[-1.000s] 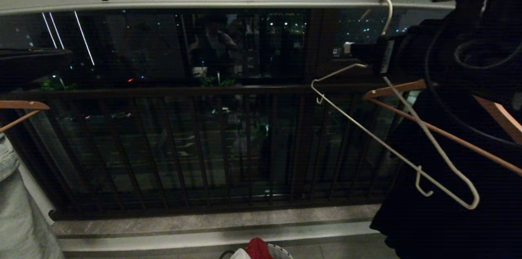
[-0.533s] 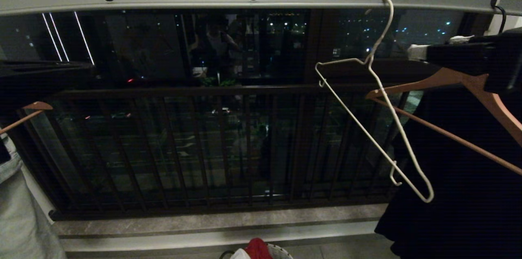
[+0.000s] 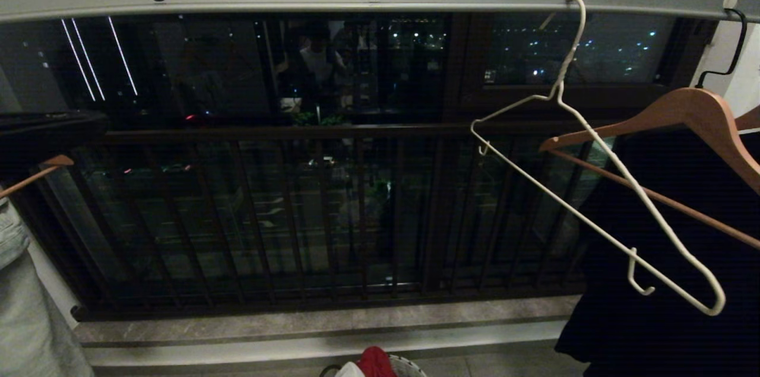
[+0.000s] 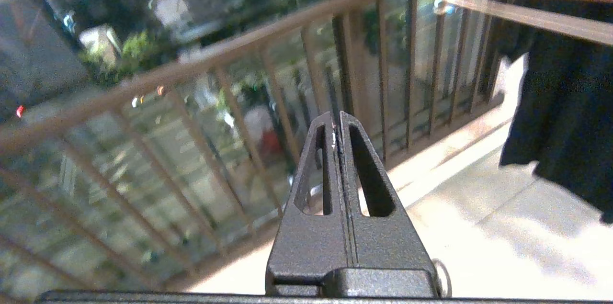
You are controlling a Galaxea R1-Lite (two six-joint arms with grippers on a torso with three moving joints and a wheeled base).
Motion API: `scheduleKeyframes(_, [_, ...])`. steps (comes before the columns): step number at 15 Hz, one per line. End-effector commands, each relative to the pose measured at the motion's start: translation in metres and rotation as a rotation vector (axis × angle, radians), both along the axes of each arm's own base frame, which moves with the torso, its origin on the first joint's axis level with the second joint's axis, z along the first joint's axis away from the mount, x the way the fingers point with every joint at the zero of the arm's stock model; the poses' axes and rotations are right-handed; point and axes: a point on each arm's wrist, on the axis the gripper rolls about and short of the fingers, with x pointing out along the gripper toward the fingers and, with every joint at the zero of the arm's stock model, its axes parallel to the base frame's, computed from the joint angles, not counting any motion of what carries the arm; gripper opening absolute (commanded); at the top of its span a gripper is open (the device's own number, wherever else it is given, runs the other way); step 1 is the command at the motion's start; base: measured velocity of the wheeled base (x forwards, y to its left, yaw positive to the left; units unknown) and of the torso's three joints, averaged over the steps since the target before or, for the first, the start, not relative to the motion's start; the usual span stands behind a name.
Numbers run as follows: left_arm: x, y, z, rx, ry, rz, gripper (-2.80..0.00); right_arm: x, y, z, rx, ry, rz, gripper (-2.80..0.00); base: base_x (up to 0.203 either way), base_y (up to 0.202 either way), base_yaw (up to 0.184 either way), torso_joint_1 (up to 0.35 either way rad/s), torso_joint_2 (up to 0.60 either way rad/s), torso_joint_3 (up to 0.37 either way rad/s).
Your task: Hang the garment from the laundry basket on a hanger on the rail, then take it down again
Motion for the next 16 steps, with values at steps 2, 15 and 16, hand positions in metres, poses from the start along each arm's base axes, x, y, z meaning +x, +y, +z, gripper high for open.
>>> scheduleKeyframes(2, [-0.012, 0.024, -0.029, -0.017, -0.003, 0.18, -2.8, -0.059, -0.028, -0.016, 0.044, -0.095, -0.036, -2.8, 0.0, 0.0, 0.0, 0.0, 0.0, 0.0])
scheduleKeyframes(15, [-0.099, 0.051, -0.141, -0.047, -0.274, 0.576, -2.8, -0.173, -0.045, -0.132, 0.004, -0.01, -0.473, -2.8, 0.0, 0.0, 0.0, 0.0, 0.0, 0.0])
scheduleKeyframes(16, [-0.099, 0.051, -0.153, -0.043, -0.263, 0.557, -2.8, -0.169, -0.044, -0.149, -0.01, 0.028, -0.44, -2.8, 0.0, 0.0, 0.0, 0.0, 0.0, 0.0])
